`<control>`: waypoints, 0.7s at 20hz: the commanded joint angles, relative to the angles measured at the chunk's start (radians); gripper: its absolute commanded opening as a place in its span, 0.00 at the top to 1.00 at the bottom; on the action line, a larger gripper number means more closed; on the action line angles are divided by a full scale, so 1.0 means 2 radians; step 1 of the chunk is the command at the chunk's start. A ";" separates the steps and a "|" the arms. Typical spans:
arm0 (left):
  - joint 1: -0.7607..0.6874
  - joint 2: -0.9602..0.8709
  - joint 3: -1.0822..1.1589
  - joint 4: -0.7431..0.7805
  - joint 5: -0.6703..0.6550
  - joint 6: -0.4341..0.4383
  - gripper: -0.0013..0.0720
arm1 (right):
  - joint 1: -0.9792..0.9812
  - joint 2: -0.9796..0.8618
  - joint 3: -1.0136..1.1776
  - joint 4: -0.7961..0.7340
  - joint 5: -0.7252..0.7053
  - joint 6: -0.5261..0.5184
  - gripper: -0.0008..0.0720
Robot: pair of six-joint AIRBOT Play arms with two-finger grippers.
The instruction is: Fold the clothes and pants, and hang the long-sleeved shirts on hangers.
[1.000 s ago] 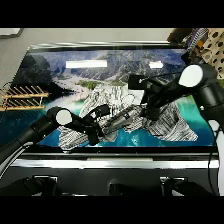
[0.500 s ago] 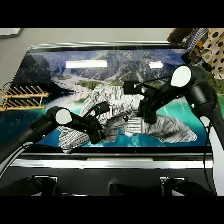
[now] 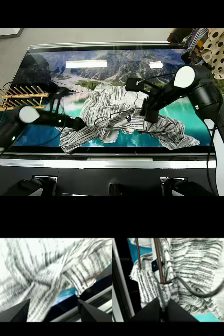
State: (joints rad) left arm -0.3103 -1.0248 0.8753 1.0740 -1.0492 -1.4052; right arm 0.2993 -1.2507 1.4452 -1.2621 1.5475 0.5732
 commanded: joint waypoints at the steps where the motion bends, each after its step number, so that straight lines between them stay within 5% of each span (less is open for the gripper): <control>1: -0.003 0.067 -0.109 -0.068 0.075 -0.041 0.01 | 0.000 0.002 0.000 -0.016 -0.034 0.077 0.96; 7: -0.224 0.039 -0.179 -0.094 0.361 -0.048 0.02 | 0.000 0.002 0.000 -0.016 -0.042 0.171 0.96; 8: -0.246 0.022 -0.179 -0.094 0.398 -0.054 0.16 | 0.000 0.002 0.000 -0.015 -0.042 0.178 0.96; 10: -0.264 -0.009 -0.179 -0.094 0.428 -0.082 0.30 | 0.000 0.002 0.000 -0.015 -0.041 0.187 0.96; 14: -0.262 -0.045 -0.179 -0.094 0.470 -0.122 0.32 | 0.000 0.002 0.000 -0.009 -0.039 0.209 0.96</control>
State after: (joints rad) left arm -0.8085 -1.0657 0.5232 0.8879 -0.2367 -1.5887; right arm 0.2993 -1.2472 1.4452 -1.2903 1.4685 0.9470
